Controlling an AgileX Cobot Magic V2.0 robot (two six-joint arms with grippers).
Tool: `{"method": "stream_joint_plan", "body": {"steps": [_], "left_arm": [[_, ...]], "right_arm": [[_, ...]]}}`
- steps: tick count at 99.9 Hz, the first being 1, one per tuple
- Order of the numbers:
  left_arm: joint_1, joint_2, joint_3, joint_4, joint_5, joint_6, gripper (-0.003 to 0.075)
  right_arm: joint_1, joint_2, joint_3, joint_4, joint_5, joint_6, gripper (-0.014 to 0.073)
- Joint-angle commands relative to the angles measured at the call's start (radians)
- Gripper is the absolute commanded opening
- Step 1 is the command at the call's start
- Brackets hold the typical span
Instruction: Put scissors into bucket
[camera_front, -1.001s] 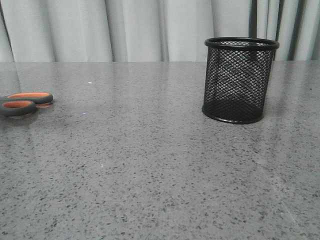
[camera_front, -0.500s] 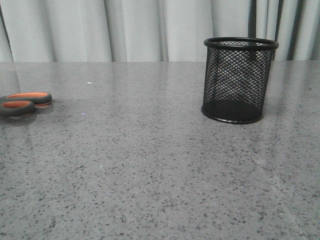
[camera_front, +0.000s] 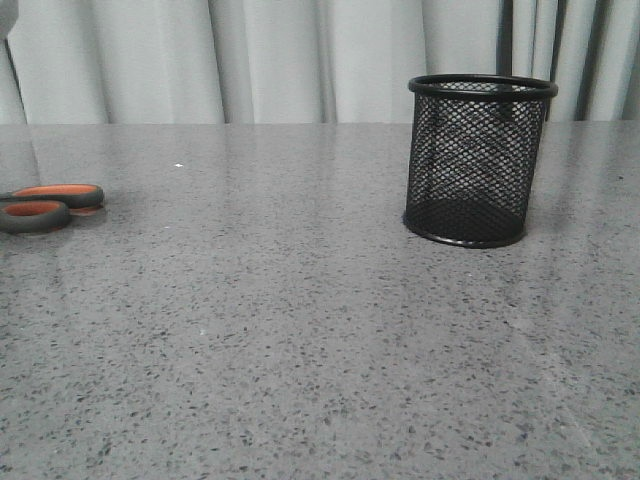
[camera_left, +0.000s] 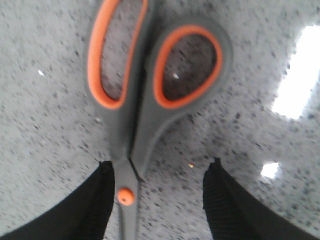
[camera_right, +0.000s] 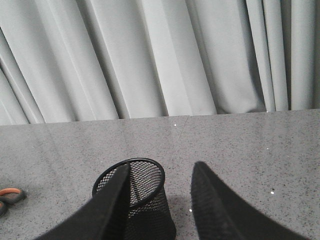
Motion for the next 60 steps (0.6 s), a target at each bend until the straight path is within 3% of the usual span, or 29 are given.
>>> {"method": "stream_joint_plan", "body": {"steps": [1,25,42,60], "left_arm": [[0.011,0.001,-0.087,-0.035,-0.011,0.013,0.0366],[0.049,0.073,-0.215,-0.117,0.092,0.046,0.0365],[0.051,0.075,-0.216,-0.122,0.170,0.050,0.0365],[0.051,0.076,-0.216,-0.103,0.190,0.148,0.0366]], "right_arm": [[0.000,0.015,-0.039,0.012,-0.066,-0.006,0.0260],[0.000,0.015,-0.039,0.012,-0.066,-0.006,0.0260],[0.000,0.015,-0.039,0.005,-0.066,-0.006,0.0260],[0.000,0.015,-0.039,0.005,-0.066,-0.006,0.0260]]}}
